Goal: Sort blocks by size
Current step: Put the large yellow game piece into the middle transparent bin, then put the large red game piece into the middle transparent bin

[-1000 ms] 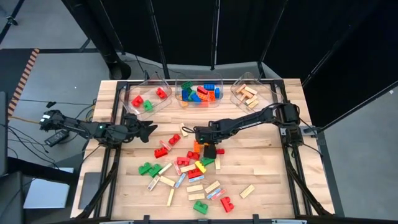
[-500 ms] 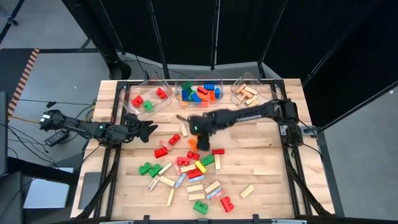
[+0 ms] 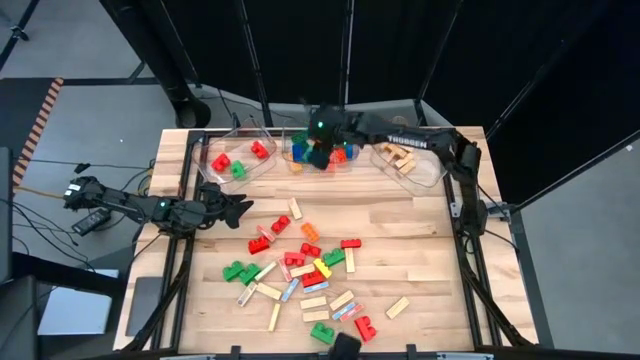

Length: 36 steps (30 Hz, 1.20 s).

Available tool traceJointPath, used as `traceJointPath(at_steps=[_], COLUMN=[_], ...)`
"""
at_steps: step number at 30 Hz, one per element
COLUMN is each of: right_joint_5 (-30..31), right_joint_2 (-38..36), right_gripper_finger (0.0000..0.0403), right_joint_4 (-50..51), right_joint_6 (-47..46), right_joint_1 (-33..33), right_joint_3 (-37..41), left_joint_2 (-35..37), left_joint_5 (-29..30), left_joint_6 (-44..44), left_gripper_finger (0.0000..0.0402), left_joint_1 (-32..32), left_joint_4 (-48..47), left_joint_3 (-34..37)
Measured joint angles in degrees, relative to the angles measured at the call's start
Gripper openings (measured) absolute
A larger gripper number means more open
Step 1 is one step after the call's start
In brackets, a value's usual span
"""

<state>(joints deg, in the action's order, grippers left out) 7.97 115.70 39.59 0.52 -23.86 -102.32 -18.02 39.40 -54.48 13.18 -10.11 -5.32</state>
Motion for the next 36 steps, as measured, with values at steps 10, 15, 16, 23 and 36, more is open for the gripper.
traceJointPath(at_steps=[10, 15, 16, 23, 36], right_joint_5=[-8.9, -25.52, -26.23, -25.16, -19.11], right_joint_2=[0.09, -0.12, -0.2, -0.26, -0.73], right_gripper_finger=[0.0341, 0.0308, 0.03, 0.0264, 0.0251], right_joint_4=[8.77, 19.75, 20.57, 21.52, 6.27], right_joint_6=[0.48, 3.34, 4.36, 8.06, -0.88], right_joint_1=[-2.02, 4.45, 6.62, 20.03, 26.84], right_joint_3=[0.0, 0.4, 1.28, 10.32, 25.55], left_joint_2=[0.0, 0.01, 0.02, 0.02, 0.02], left_joint_5=[0.0, 0.1, 0.4, 1.46, 1.57], left_joint_6=[0.0, 0.39, 0.85, 1.62, 1.73], left_gripper_finger=[0.0269, 0.0269, 0.0269, 0.0269, 0.0269], left_joint_1=[0.01, 0.0, -0.01, -0.01, -0.01], left_joint_4=[-0.07, -0.16, -0.2, -0.17, -1.68], left_joint_3=[0.0, 0.0, 0.0, 0.0, 0.0])
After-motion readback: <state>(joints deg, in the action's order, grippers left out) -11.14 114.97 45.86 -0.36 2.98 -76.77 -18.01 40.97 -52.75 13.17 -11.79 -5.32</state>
